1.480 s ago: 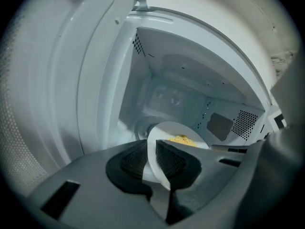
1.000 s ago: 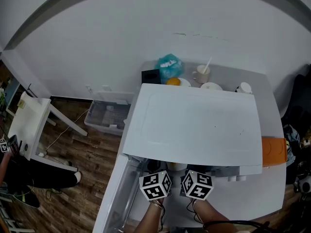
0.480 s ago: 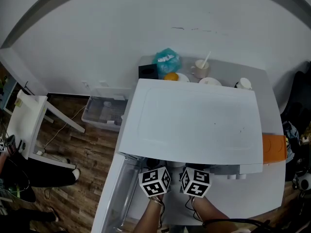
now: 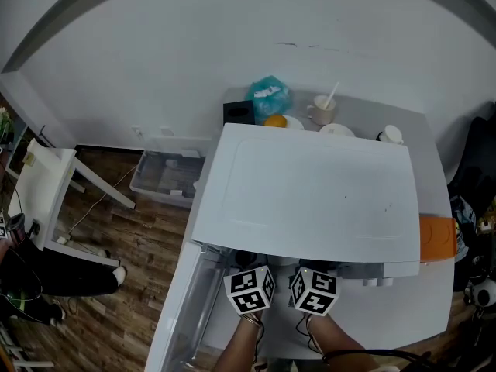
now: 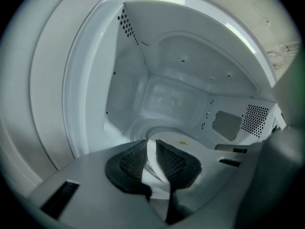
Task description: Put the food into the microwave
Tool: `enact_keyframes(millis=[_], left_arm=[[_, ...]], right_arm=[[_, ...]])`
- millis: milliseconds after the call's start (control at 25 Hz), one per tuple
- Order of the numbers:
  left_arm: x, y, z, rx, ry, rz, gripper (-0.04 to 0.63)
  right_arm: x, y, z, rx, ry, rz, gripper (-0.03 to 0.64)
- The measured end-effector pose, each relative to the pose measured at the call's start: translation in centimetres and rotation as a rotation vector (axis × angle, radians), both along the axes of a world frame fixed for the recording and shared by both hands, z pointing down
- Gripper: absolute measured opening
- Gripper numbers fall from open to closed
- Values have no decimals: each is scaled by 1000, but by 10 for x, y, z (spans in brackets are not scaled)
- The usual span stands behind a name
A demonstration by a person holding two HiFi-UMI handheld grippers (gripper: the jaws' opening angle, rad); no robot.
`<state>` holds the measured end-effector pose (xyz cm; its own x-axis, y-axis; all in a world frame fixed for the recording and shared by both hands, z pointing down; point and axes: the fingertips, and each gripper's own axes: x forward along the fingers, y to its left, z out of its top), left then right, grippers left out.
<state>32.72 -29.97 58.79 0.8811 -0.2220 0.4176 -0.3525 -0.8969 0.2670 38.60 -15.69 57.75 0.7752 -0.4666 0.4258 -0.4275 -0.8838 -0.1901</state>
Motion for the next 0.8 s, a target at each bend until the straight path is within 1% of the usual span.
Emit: enact_keyframes(millis=[320,480,640,800], left_arm=[[-16,9,-16,20,19,1,55],[-29,18,-22,5,25,6,54],[-47,32,-24,-5,9,9,17],[-64,48,-26,-25,-7,17,6]], right_arm=[[-12,2,-9,20,13,-53,34],[-25,7,-13,10,1,-99,32],[-46,11,-16,6,-22,-168,23],[-62,19,-21,-6,-27,-214,18]])
